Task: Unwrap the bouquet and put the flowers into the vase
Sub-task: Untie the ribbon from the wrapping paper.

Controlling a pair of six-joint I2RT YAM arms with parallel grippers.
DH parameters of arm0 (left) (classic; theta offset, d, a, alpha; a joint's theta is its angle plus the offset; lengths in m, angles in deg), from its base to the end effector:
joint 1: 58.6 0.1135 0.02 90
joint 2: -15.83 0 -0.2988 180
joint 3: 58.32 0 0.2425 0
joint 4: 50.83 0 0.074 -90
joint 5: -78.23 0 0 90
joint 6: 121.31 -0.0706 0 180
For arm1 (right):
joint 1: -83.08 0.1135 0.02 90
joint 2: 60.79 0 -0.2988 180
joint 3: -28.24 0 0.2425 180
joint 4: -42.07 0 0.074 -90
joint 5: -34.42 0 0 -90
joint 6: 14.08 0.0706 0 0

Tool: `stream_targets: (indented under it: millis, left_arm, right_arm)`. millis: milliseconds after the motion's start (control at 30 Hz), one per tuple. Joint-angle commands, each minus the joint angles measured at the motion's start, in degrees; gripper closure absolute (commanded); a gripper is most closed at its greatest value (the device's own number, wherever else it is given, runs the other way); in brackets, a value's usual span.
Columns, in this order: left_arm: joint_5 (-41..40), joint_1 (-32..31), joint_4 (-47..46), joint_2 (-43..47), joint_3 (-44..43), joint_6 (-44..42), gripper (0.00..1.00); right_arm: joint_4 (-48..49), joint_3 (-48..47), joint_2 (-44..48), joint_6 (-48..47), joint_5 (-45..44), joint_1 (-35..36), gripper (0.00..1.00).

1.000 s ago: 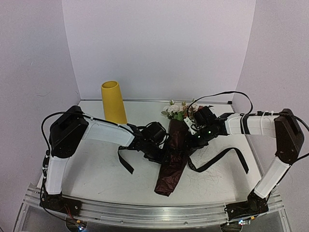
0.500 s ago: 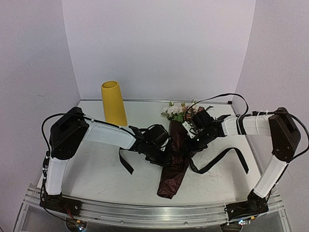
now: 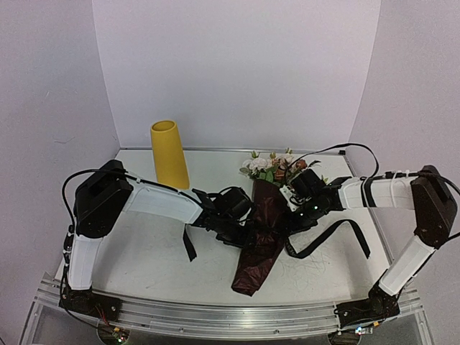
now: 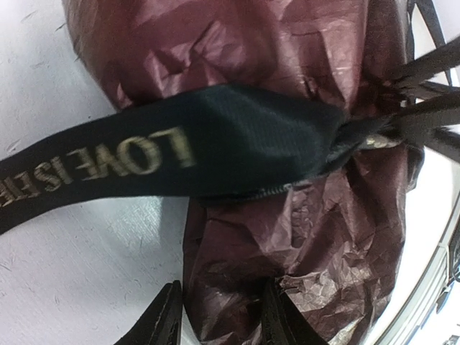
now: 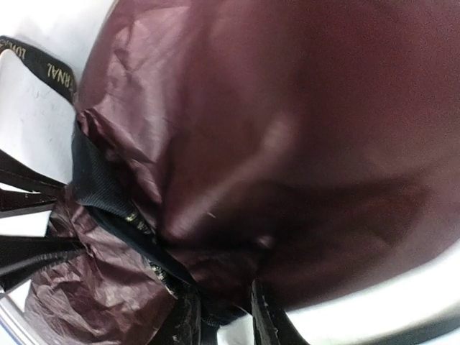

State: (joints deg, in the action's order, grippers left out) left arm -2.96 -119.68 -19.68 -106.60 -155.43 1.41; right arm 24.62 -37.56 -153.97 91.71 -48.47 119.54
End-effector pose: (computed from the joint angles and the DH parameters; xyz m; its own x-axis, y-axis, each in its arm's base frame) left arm 0.2221 -0.4244 0.1421 -0.8288 0.3956 -0.3957 0.5442 0.7341 -0.4060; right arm 0.2796 0.2174 0.1988 -0.7253 -0.2002 -0.6587 -0.4811 0.8318 0.2770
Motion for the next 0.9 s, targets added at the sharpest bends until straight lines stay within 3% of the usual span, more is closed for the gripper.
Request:
stream_targets:
  millis: [0,167,367,500,700,867]
  left_arm:
    - [-2.22,0.17,1.46,-0.37,2.16,1.36,0.62]
    - [-0.9,0.17,1.45,-0.38,2.19,1.14,0.6]
    - [0.27,0.17,1.46,0.69,0.87,0.13,0.55]
    - [1.09,0.17,1.46,0.92,-0.37,-0.92,0.51]
    - [-2.95,0.17,1.6,1.14,-2.23,-0.99,0.31]
    - [-8.08,0.17,2.82,0.6,-5.47,-0.78,0.18]
  right_arm:
    - [-8.4,1.18,2.34,2.52,-10.97,0.3,0.76]
    - [-11.1,1.23,3.55,3.72,-15.63,0.34,0.77]
    - [-7.5,0.16,9.22,1.4,-8.2,0.36,0.73]
    - [-3.82,-0.63,10.59,1.16,-0.92,0.35,0.56]
    - [-2.96,-3.08,5.48,1.12,2.13,0.92,0.45]
    - [-4.81,-4.32,1.34,1.74,-2.59,2.79,0.42]
